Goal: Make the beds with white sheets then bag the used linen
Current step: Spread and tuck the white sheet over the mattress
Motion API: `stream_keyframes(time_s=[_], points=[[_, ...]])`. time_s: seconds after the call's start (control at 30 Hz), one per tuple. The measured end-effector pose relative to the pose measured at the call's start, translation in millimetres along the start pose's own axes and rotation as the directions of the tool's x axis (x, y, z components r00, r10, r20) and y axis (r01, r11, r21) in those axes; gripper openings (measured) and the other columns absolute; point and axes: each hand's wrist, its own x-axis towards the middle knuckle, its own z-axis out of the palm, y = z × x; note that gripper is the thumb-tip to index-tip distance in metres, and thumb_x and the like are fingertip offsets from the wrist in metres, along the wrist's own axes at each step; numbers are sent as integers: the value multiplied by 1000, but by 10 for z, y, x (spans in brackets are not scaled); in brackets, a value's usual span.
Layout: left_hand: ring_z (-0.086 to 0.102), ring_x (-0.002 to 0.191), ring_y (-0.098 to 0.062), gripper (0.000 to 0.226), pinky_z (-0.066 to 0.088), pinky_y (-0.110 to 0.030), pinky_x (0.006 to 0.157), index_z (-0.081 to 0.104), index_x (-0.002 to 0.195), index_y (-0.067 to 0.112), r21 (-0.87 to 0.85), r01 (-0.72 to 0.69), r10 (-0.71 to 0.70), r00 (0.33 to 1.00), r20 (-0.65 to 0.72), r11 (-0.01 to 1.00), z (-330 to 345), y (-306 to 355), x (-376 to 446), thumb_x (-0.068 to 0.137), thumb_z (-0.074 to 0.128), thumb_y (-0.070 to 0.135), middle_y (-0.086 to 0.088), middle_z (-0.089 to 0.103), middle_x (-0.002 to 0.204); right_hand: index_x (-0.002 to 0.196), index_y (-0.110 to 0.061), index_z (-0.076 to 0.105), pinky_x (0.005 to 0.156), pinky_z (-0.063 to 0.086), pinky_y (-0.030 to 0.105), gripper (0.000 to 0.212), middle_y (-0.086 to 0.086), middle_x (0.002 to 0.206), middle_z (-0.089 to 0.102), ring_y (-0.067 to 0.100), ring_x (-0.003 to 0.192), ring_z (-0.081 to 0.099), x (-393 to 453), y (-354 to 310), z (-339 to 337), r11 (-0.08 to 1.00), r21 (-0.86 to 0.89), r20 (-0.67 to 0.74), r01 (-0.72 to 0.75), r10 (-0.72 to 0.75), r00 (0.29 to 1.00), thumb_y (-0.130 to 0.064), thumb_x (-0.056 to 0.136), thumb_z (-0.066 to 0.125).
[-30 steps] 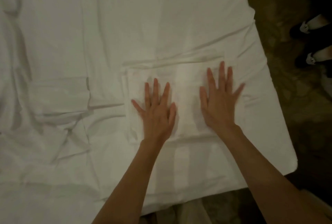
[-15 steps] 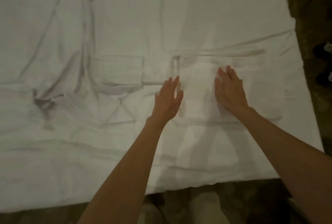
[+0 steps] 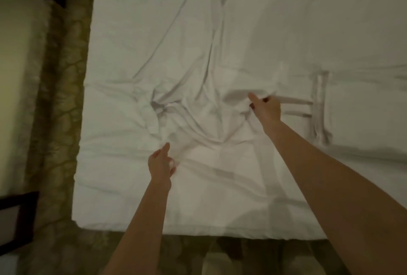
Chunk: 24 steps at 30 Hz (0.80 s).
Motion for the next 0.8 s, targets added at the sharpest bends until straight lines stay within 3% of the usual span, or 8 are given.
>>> stream_keyframes(time_s=[0.1,0.2,0.3,0.43,0.57,0.67,0.73,0.8], points=[[43,41,-10,22,47,-25,54,51,73,18,-88,180,-163,972,172,980,-148,-49,142,93,58,24,-1,47,64,88,-11,64,71,50,29,14,-2,73,61,14,72,59,-52,-50,90,995,82,-71,62,-57,996,-22,85,71],[60,80,-12,13,46,-33,84,57,103,17,-128,250,-188,912,366,960,24,-18,113,96,54,28,-8,60,105,103,-5,67,66,45,24,23,1,87,63,13,78,59,-102,-31,59,991,119,-118,54,-39,992,-20,86,70],[58,112,-17,41,41,-33,92,51,133,18,-67,267,-197,837,510,961,276,-12,33,96,54,35,-8,57,131,116,-4,64,71,46,26,33,4,98,64,18,89,61,-193,36,-32,972,233,-163,3,36,986,-20,87,67],[58,84,-12,9,43,-27,74,61,90,20,-60,251,-209,897,390,966,436,-92,-22,91,64,28,1,61,90,120,-8,62,84,49,34,34,4,104,64,20,95,61,-265,58,-300,952,304,-249,23,57,967,-16,88,64],[54,66,-11,19,43,-24,59,62,99,11,-129,148,-129,981,148,980,380,-194,23,86,72,19,0,56,74,111,-10,66,76,47,34,27,4,94,63,21,91,60,-224,-13,-652,970,233,-325,67,13,946,-17,85,64],[58,88,-15,9,44,-23,66,64,100,14,-322,150,-104,982,157,935,262,-124,72,92,63,18,0,57,84,79,-14,62,65,40,31,7,-2,69,55,18,78,52,-155,-39,-899,976,203,-400,73,15,916,-18,83,64],[53,103,-16,7,44,-27,81,64,97,22,-393,145,-71,978,196,908,197,1,133,96,57,20,1,58,94,61,-18,53,64,38,31,23,-1,62,49,18,71,48,-128,-30,-1013,981,188,-415,48,35,909,-20,82,63],[54,107,-14,19,42,-30,95,64,113,25,-439,126,-29,975,221,890,137,166,200,95,58,25,1,59,117,59,-18,50,59,38,29,28,0,62,48,19,69,46,-128,-1,-1033,978,206,-393,25,59,918,-21,84,62]])
